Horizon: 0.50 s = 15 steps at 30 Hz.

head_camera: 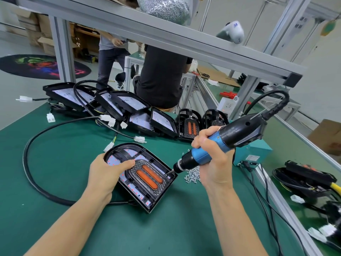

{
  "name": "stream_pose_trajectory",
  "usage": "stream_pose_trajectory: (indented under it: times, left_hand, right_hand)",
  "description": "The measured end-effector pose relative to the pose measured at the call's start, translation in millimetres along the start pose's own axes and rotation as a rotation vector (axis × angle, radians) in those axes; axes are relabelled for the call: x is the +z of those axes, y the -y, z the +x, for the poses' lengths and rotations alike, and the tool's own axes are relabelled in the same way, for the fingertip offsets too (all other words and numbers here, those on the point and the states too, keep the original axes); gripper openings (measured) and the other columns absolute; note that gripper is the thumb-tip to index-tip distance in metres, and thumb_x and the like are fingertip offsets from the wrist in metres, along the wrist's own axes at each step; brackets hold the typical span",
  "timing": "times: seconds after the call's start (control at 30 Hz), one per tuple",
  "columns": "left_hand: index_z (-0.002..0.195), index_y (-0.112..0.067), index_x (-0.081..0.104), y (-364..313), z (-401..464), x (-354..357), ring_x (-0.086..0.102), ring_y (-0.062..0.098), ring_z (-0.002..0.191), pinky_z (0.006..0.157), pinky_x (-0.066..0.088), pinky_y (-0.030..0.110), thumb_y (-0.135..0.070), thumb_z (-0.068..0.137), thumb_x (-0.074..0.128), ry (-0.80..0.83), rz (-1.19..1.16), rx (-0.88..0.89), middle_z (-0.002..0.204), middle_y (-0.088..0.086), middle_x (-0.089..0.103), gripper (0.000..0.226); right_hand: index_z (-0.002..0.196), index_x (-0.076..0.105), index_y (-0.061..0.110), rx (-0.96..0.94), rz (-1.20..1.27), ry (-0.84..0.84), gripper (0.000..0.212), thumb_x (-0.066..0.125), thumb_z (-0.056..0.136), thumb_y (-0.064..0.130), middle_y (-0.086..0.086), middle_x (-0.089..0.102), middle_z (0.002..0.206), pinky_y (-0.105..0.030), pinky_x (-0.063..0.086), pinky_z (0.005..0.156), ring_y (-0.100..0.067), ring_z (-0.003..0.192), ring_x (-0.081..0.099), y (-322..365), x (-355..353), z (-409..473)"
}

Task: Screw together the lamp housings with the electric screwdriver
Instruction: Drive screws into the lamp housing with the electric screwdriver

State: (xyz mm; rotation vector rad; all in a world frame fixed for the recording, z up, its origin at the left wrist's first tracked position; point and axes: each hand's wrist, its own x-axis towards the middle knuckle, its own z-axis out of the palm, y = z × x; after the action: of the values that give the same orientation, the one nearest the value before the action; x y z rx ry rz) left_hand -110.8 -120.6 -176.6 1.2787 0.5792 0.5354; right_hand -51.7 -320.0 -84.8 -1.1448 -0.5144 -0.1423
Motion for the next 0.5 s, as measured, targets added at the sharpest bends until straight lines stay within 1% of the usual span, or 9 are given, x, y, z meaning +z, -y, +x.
stream_pose_trajectory:
  times: [0.1,0.17,0.2,0.27,0.3,0.37,0.4,0.5]
  left_hand:
    - [0.084,-0.012,0.069,-0.4,-0.3,0.6,0.069,0.024,0.072,0.074,0.055,0.035,0.006,0.062,0.081,-0.002,0.001,-0.001,0.081,0.006,0.074,0.03]
    - [0.088,-0.01,0.068,-1.9,-0.1,2.4,0.069,0.025,0.073,0.074,0.055,0.035,0.005,0.062,0.081,0.001,0.005,0.0,0.083,0.006,0.074,0.033]
    - [0.088,-0.011,0.068,-2.8,-0.1,3.3,0.069,0.022,0.071,0.072,0.055,0.034,0.005,0.061,0.081,0.003,0.01,0.007,0.082,0.005,0.074,0.034]
    - [0.085,-0.015,0.067,-4.9,-0.4,5.7,0.069,0.013,0.065,0.065,0.053,0.03,0.006,0.06,0.082,0.014,0.028,0.034,0.077,-0.001,0.073,0.036]
    - [0.084,-0.016,0.066,-6.0,-0.4,6.7,0.069,0.012,0.064,0.063,0.053,0.029,0.005,0.059,0.082,0.021,0.041,0.045,0.075,-0.003,0.073,0.036]
    - [0.085,-0.017,0.066,-6.9,0.3,7.9,0.069,0.014,0.067,0.065,0.053,0.029,0.004,0.058,0.083,0.027,0.058,0.051,0.076,-0.004,0.073,0.038]
    - [0.086,-0.017,0.066,-6.7,0.7,7.6,0.069,0.014,0.068,0.065,0.053,0.03,0.003,0.058,0.083,0.028,0.061,0.048,0.077,-0.004,0.073,0.038]
    - [0.087,-0.016,0.067,-5.1,1.5,5.7,0.069,0.013,0.067,0.065,0.052,0.029,0.005,0.059,0.082,0.027,0.047,0.035,0.077,-0.003,0.073,0.038]
  right_hand:
    - [0.066,0.06,0.028,-0.008,0.001,0.053,0.03,0.06,0.066,-0.002,0.003,0.052,0.064,-0.029,0.043,0.063,-0.018,0.06,0.047,-0.6,-2.1,-1.1]
    - [0.068,0.061,0.029,-0.016,-0.003,0.116,0.024,0.065,0.063,0.006,0.004,0.053,0.064,-0.03,0.043,0.064,-0.018,0.061,0.047,0.4,-2.8,-2.5]
    - [0.069,0.061,0.029,-0.015,-0.001,0.147,0.02,0.065,0.062,0.01,0.004,0.054,0.064,-0.029,0.043,0.064,-0.018,0.061,0.047,1.3,-2.6,-2.5]
    - [0.074,0.061,0.025,-0.006,-0.004,0.194,0.016,0.066,0.063,0.013,0.002,0.055,0.064,-0.028,0.045,0.063,-0.019,0.061,0.049,3.0,-2.0,-1.3]
    - [0.078,0.062,0.023,-0.002,-0.004,0.204,0.018,0.066,0.064,0.012,0.0,0.055,0.064,-0.028,0.046,0.062,-0.019,0.06,0.05,3.1,-1.3,-0.5]
    - [0.088,0.062,0.021,0.006,0.016,0.204,0.025,0.065,0.065,0.011,-0.001,0.055,0.062,-0.028,0.046,0.061,-0.019,0.057,0.05,2.4,0.7,1.0]
    - [0.089,0.062,0.022,0.003,0.023,0.201,0.026,0.065,0.065,0.01,0.0,0.054,0.061,-0.027,0.046,0.06,-0.018,0.056,0.049,1.9,2.2,1.5]
    - [0.076,0.062,0.028,-0.023,0.011,0.184,0.029,0.062,0.066,0.0,0.002,0.052,0.06,-0.028,0.043,0.057,-0.018,0.054,0.046,0.6,5.3,2.9]
